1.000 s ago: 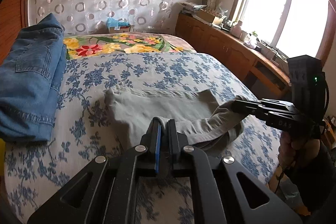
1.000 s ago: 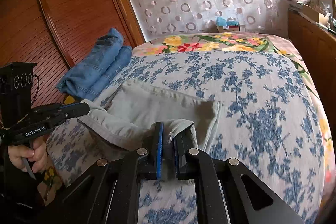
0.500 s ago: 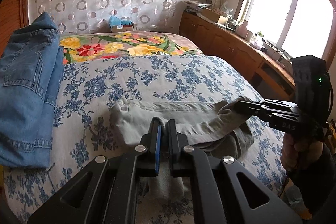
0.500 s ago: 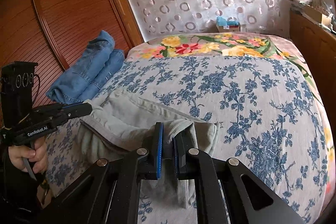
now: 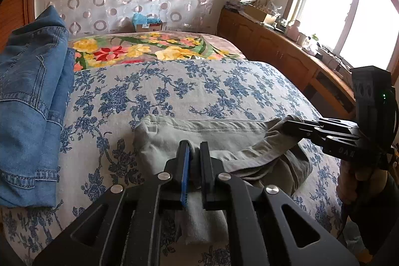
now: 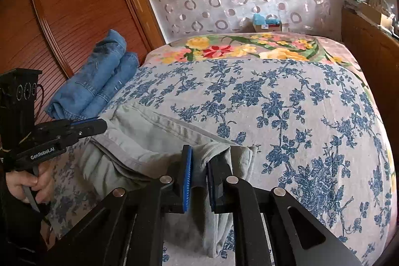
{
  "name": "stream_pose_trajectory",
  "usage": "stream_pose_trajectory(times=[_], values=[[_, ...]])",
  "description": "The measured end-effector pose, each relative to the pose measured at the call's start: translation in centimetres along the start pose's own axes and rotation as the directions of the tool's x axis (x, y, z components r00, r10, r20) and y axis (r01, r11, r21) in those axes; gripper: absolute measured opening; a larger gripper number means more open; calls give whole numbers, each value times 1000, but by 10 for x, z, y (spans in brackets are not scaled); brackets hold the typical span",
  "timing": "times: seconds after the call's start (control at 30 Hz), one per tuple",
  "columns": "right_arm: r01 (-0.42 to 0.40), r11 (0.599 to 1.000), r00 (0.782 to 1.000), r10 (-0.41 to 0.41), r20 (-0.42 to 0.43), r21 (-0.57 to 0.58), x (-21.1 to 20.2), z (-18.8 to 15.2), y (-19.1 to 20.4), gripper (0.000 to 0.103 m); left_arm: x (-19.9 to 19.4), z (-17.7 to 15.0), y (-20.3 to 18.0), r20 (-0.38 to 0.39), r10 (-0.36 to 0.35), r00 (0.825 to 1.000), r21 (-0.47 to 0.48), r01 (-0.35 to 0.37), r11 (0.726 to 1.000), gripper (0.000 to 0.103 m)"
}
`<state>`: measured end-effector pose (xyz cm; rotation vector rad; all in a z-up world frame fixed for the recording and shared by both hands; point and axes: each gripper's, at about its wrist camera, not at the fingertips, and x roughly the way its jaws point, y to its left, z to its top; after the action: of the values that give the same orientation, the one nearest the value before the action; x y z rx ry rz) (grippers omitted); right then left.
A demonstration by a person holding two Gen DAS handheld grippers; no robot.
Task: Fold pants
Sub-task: 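Open both grippers and release the folded pants, then close both grippers on the folded pants edge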
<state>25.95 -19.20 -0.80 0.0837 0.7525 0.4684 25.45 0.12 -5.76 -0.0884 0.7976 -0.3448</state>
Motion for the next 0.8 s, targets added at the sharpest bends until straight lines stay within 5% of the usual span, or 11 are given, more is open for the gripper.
stream_pose_trajectory(times=[0.1, 0.17, 0.27, 0.37, 0.8], values=[[4, 1000, 1000, -4, -9, 4, -1, 0, -1, 18, 0, 0, 0, -5, 4, 1000, 8, -4, 1000, 19], [11, 1000, 1000, -11, -3, -3, -5, 0, 0, 23, -2, -1, -1, -1, 17, 1000, 16, -17, 1000, 39], [36, 999, 999, -36, 7, -13, -12, -1, 0, 36, -5, -2, 0, 6, 14, 1000, 20, -14, 1000, 49], [41, 999, 999, -41, 16, -14, -21, -5, 0, 38, -8, -4, 0, 3, 19, 1000, 22, -19, 1000, 60], [75, 997, 993, -78, -86, -35, -39, -36, -1, 38, -26, -42, 8, -49, 49, 998, 27, -48, 999, 61]])
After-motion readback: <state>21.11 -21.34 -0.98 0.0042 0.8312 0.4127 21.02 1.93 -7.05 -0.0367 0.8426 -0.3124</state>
